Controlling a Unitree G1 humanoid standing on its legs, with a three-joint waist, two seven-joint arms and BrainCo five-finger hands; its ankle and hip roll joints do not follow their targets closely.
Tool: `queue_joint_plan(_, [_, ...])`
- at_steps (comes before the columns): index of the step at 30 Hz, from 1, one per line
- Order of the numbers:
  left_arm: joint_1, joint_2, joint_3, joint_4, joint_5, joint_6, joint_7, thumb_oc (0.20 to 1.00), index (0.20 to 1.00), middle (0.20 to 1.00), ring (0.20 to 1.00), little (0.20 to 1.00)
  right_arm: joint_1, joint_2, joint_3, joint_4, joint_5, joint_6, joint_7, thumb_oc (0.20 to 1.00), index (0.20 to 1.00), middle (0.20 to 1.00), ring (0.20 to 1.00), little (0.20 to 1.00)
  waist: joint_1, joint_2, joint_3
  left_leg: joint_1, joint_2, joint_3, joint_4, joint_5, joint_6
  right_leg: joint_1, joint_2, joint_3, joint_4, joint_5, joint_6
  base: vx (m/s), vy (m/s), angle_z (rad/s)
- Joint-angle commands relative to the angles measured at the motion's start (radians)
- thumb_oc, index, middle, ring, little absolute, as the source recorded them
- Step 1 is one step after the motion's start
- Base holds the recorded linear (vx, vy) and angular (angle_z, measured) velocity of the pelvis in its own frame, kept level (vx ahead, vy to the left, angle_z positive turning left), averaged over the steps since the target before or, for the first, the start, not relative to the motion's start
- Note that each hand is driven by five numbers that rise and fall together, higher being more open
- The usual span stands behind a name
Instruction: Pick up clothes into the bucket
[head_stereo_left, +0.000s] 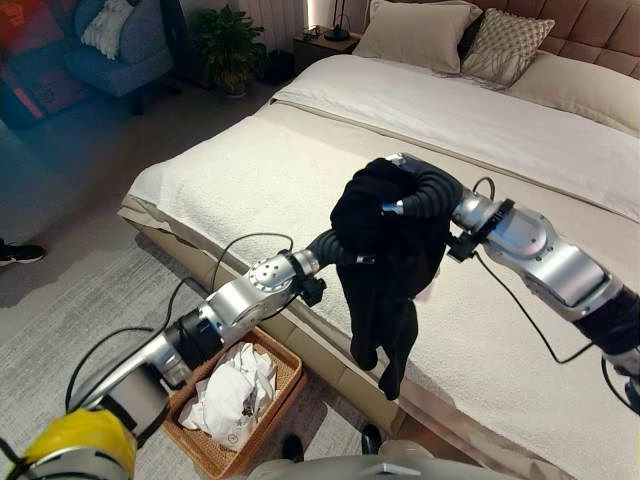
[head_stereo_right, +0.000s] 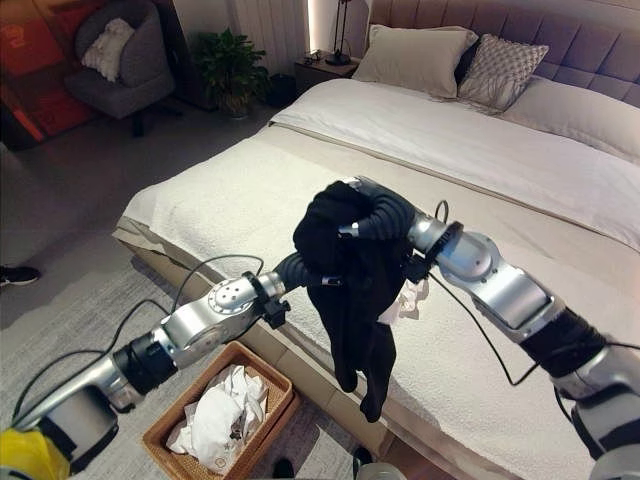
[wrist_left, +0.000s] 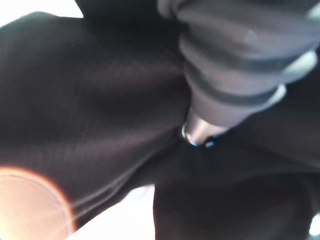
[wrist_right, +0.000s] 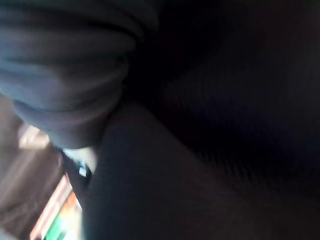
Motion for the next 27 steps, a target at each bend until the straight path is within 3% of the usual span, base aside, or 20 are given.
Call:
queue_joint_plan(1, [0.028,-0.001,0.137,0.046,0.198,-0.065,0.028,0.200,0.200,0.200,0.200,0.200,0.089,0.053,-0.203,-0.055,-0.013,-0.066,-0.045,1.000,1.000,1.000,1.000,1.000,0.028,-0.045,-0.032,-0.030,-0.001,-0.004,0.088,-0.087,-0.014,-0.009,-0.060,-0.042,0.075,-0.027,0.068,0.00,0.000,0.00])
queue_joint_plan(2, [0.114,0.005,0.237,0.047,0.298,-0.072,0.049,0.200,0.200,0.200,0.200,0.200,0.204,0.105,-0.299,-0.036,-0.032,-0.063,-0.057,1.000,1.000,1.000,1.000,1.000,0.033,-0.044,-0.029,-0.033,-0.004,-0.007,0.090,-0.088,-0.011,-0.008,-0.061,-0.044,0.074,-0.028,0.067,0.00,0.000,0.00])
queue_joint_plan(3, [0.118,0.005,0.236,0.045,0.300,-0.071,0.049,0.200,0.200,0.200,0.200,0.200,0.210,0.106,-0.302,-0.040,-0.033,-0.062,-0.057,1.000,1.000,1.000,1.000,1.000,0.033,-0.045,-0.031,-0.032,-0.004,-0.008,0.090,-0.089,-0.011,-0.007,-0.061,-0.044,0.074,-0.028,0.067,0.00,0.000,0.00])
queue_joint_plan(5, [0.203,0.019,0.333,0.024,0.374,-0.081,0.063,0.200,0.200,0.200,0.200,0.200,0.308,0.163,-0.382,-0.013,-0.042,-0.059,-0.065,1.000,1.000,1.000,1.000,1.000,0.038,-0.043,-0.027,-0.034,-0.005,-0.010,0.089,-0.090,-0.009,-0.008,-0.063,-0.046,0.075,-0.029,0.066,0.00,0.000,0.00])
queue_joint_plan(7, [0.358,0.014,0.500,-0.005,0.432,-0.098,0.094,0.200,0.200,0.200,0.200,0.200,0.454,0.271,-0.475,0.043,-0.087,-0.055,-0.081,1.000,1.000,1.000,1.000,1.000,0.045,-0.042,-0.023,-0.035,-0.007,-0.012,0.087,-0.091,-0.005,-0.008,-0.065,-0.047,0.074,-0.031,0.065,0.01,0.015,0.04])
queue_joint_plan(8, [0.363,0.015,0.502,-0.008,0.433,-0.097,0.094,0.200,0.200,0.200,0.200,0.200,0.457,0.273,-0.474,0.041,-0.088,-0.054,-0.081,1.000,1.000,1.000,1.000,1.000,0.044,-0.043,-0.025,-0.034,-0.007,-0.012,0.087,-0.091,-0.005,-0.008,-0.065,-0.047,0.074,-0.032,0.065,0.00,0.023,0.13])
queue_joint_plan(9, [0.450,0.013,0.601,-0.031,0.523,-0.112,0.115,0.200,0.200,0.200,0.200,0.200,0.542,0.334,-0.504,0.112,-0.118,-0.047,-0.091,1.000,1.000,1.000,1.000,1.000,0.048,-0.041,-0.018,-0.037,-0.009,-0.014,0.086,-0.092,-0.003,-0.010,-0.066,-0.048,0.073,-0.031,0.064,0.00,0.015,0.12])
queue_joint_plan(11, [0.481,0.020,0.643,-0.051,0.586,-0.116,0.130,0.200,0.200,0.200,0.200,0.200,0.573,0.360,-0.513,0.147,-0.147,-0.041,-0.097,1.000,1.000,1.000,1.000,1.000,0.049,-0.040,-0.016,-0.040,-0.009,-0.014,0.086,-0.092,-0.002,-0.013,-0.066,-0.048,0.073,-0.031,0.064,-0.02,0.024,0.09])
queue_joint_plan(13, [0.571,0.015,0.770,-0.096,0.649,-0.141,0.177,0.200,0.200,0.200,0.200,0.200,0.646,0.416,-0.527,0.314,-0.258,-0.024,-0.137,1.000,1.000,1.000,1.000,1.000,0.053,-0.040,0.001,-0.056,-0.013,-0.015,0.092,-0.092,0.000,-0.025,-0.067,-0.045,0.072,-0.027,0.064,-0.05,0.031,0.07])
queue_joint_plan(19, [0.613,0.005,0.848,-0.103,0.669,-0.158,0.234,0.200,0.200,0.200,0.200,0.200,0.655,0.454,-0.493,0.489,-0.358,-0.013,-0.166,1.000,1.000,1.000,1.000,1.000,0.050,-0.042,0.048,-0.119,-0.021,-0.021,0.124,-0.090,0.001,-0.082,-0.070,-0.041,0.088,-0.018,0.063,-0.13,0.019,0.03])
queue_joint_plan(27, [0.583,0.022,0.874,0.033,0.767,-0.155,0.410,0.200,0.200,0.200,0.200,0.200,0.617,0.501,-0.433,0.889,-0.456,-0.009,-0.263,1.000,1.000,1.000,1.000,1.000,0.043,-0.049,0.181,-0.307,-0.030,-0.015,0.249,-0.089,0.009,-0.260,-0.078,-0.020,0.177,0.009,0.063,-0.16,0.049,-0.03])
